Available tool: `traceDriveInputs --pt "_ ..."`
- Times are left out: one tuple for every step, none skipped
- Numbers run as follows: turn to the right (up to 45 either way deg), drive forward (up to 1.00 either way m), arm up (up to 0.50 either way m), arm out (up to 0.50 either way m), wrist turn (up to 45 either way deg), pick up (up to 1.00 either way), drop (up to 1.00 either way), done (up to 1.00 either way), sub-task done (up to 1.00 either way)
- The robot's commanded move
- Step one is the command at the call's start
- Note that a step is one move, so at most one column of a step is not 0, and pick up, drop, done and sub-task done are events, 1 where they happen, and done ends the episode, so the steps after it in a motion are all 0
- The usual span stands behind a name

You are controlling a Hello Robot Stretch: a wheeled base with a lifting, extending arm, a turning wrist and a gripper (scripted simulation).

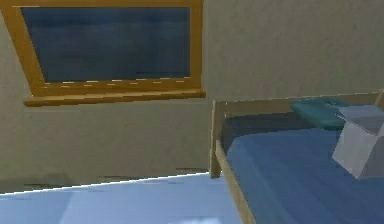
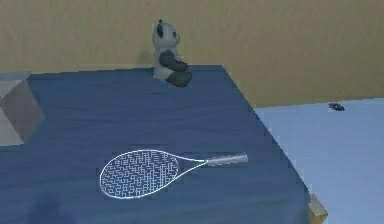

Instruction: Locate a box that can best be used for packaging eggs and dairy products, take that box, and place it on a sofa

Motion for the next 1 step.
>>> traceDriveInputs --pt "-39.0 0.00 0.00 0.00 0.0 0.00 0.00 0.00 0.00"
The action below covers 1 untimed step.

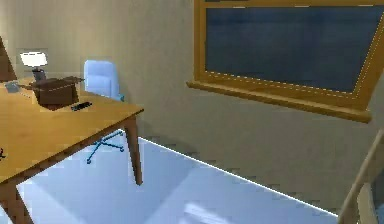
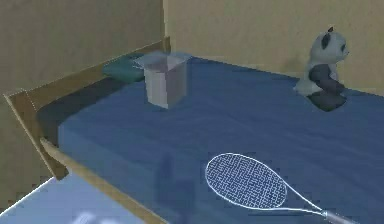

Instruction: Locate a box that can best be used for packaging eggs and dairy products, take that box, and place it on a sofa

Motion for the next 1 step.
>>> traceDriveInputs --pt "39.0 0.00 0.00 0.00 0.0 0.00 0.00 0.00 0.00"
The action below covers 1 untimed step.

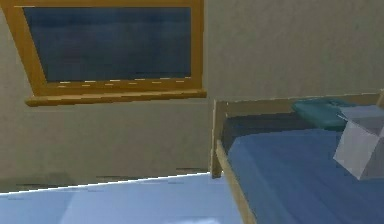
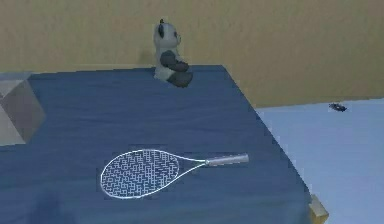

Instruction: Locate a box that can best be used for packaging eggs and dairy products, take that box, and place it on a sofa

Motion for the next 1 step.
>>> traceDriveInputs --pt "0.0 0.80 0.00 0.00 0.0 0.00 0.00 0.00 0.00"
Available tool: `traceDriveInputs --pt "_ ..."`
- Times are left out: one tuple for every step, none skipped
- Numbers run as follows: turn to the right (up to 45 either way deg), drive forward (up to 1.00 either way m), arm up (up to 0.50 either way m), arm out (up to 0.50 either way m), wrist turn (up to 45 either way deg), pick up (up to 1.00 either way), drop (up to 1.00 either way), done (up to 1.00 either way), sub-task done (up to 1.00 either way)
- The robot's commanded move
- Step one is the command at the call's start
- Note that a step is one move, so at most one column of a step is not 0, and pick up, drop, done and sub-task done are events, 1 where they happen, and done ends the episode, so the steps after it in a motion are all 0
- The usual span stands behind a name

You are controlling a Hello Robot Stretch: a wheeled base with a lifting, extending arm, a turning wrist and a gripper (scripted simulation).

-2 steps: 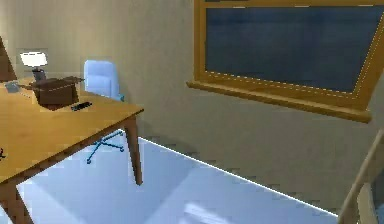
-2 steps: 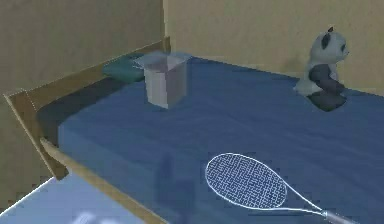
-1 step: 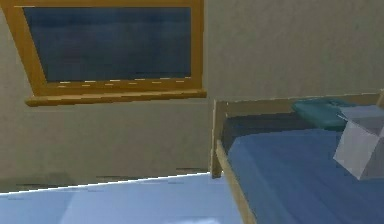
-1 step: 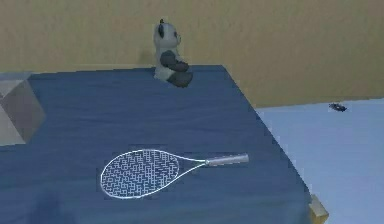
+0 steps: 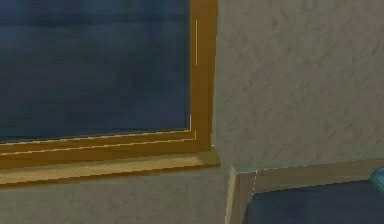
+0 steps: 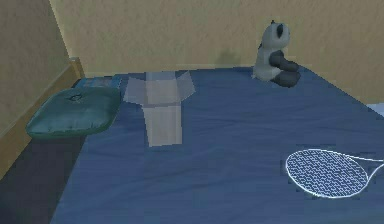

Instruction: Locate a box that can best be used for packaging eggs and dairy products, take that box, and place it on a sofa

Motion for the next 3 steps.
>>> traceDriveInputs --pt "0.0 0.00 0.50 0.00 0.0 0.00 0.00 0.00 0.00" --pt "0.0 0.00 0.38 0.00 0.0 0.00 0.00 0.00 0.00" --pt "0.0 0.00 0.00 0.42 0.0 0.00 0.00 0.00 0.00"
